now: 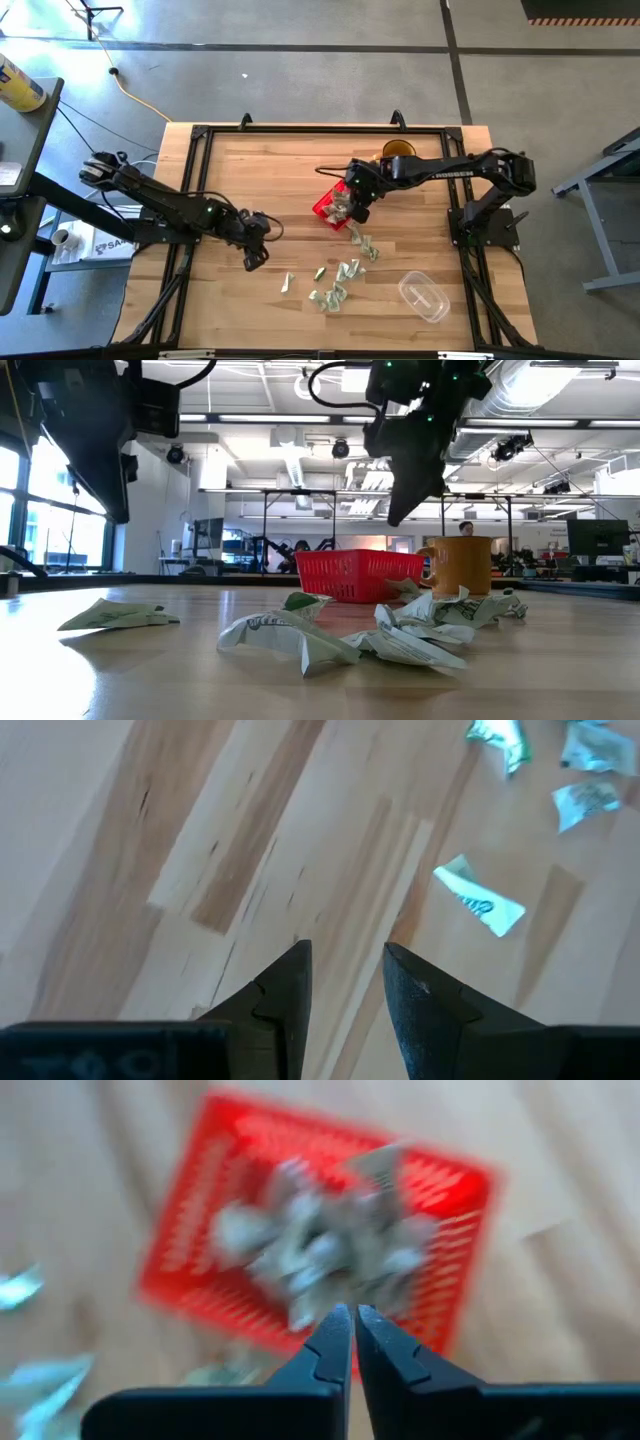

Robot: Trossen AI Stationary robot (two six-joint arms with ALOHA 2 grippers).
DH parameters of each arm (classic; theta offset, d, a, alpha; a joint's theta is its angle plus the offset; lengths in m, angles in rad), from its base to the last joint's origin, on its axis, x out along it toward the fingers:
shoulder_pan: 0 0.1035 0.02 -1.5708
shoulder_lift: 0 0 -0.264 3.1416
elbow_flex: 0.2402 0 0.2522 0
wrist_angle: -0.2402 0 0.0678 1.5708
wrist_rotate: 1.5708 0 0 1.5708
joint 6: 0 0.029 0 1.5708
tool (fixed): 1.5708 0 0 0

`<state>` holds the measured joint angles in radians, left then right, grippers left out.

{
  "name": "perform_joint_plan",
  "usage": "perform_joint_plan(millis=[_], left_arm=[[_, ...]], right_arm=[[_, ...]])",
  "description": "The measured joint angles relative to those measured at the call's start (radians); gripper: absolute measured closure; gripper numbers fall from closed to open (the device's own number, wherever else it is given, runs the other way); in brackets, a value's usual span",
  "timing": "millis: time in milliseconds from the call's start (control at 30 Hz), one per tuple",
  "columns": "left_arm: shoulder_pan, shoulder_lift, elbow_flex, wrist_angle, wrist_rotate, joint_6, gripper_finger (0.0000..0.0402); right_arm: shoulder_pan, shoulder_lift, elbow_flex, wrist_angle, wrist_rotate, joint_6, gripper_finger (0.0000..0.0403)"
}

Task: Pick and place items into bin
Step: Put the white stevia packet into the red bin

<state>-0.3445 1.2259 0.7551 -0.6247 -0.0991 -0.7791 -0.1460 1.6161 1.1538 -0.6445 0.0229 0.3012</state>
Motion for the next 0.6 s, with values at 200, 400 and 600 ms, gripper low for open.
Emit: perform_joint_plan(millis=[200,400,600], left_arm=[[-0.058,0.001,0.0,-0.027,-0.068,-0.069,0.0243],[-0.075,0.001,0.0,-0.029,-0.16,-0.066,0.0243],[-0.075,0.001,0.0,-0.031,-0.185,-0.055,0.0243]], right_arm=[[0.107,-0.004,0.0,-0.139,-0.043,-0.017,0.0337],[0.259,-0.006,-0.052,-0.129,0.089,-0.014,0.0227],[0.338,0.016,-0.148,0.131,0.231,0.057,0.0145]])
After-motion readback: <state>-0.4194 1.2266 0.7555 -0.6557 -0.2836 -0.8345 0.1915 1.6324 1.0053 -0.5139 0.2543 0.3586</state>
